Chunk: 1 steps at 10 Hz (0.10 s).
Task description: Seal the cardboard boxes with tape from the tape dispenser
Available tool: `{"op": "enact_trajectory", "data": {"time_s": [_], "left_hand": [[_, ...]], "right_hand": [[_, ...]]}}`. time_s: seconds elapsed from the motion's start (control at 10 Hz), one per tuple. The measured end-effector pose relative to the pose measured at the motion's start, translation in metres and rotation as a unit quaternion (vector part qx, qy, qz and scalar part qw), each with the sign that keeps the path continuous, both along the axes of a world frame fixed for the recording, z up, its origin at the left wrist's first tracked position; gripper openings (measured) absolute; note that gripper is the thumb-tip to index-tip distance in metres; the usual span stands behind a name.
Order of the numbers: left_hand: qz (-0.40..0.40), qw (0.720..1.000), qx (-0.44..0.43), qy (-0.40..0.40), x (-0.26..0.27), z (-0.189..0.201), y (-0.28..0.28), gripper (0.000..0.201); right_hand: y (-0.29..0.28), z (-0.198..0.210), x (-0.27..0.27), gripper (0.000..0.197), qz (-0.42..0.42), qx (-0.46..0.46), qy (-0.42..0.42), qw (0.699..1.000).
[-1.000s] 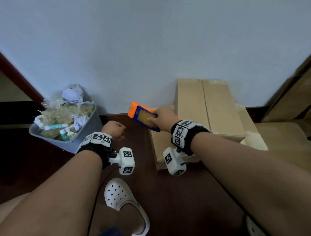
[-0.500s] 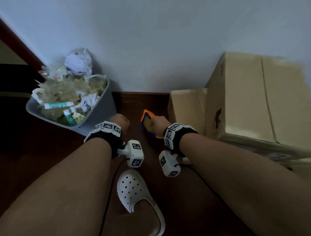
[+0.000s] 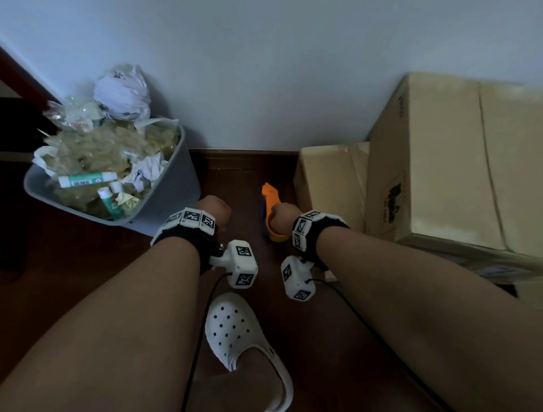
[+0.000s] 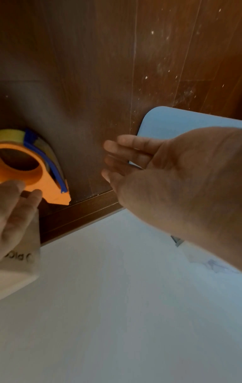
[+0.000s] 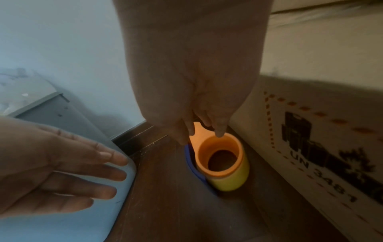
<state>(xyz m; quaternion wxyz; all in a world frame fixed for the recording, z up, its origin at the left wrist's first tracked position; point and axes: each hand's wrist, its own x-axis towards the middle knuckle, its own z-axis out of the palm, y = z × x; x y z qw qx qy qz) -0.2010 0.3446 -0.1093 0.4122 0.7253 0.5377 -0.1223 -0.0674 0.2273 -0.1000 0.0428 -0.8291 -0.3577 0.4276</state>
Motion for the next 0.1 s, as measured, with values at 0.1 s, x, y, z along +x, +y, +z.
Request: {"op": "enact_trajectory", "data": {"time_s": [0.1], "left_hand": [[-0.023,0.999,0.040,0.004,0.0137,0.0044,-0.0078,0.023]], "right_hand": [[-0.0126,0.0104,0.0051,0.049,-0.020,0.030,-0.019,0.999]]}}
